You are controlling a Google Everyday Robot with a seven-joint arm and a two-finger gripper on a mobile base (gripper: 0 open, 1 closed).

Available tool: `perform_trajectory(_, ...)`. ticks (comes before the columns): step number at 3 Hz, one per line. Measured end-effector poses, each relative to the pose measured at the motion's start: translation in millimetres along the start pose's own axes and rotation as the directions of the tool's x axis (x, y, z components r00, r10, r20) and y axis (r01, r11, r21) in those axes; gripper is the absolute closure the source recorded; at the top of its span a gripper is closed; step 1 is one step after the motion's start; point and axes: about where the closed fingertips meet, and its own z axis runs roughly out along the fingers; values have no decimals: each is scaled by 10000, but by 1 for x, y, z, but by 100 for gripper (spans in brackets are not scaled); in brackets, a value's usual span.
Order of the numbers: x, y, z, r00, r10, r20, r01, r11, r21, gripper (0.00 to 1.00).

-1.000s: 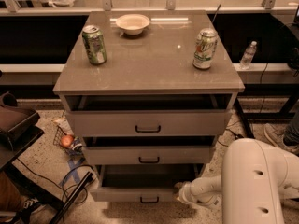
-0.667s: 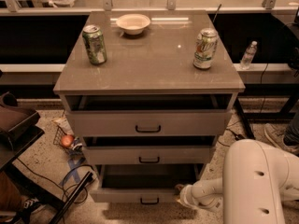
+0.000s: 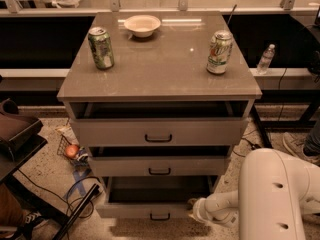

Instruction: Open bottom drawer

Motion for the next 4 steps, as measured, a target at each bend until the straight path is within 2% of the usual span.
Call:
perform_trajectory(3,0,0,0,10000,-1,-2,1,10000,-6,100)
perform_trajectory(4,0,0,0,10000,-1,-1,1,10000,-7,77)
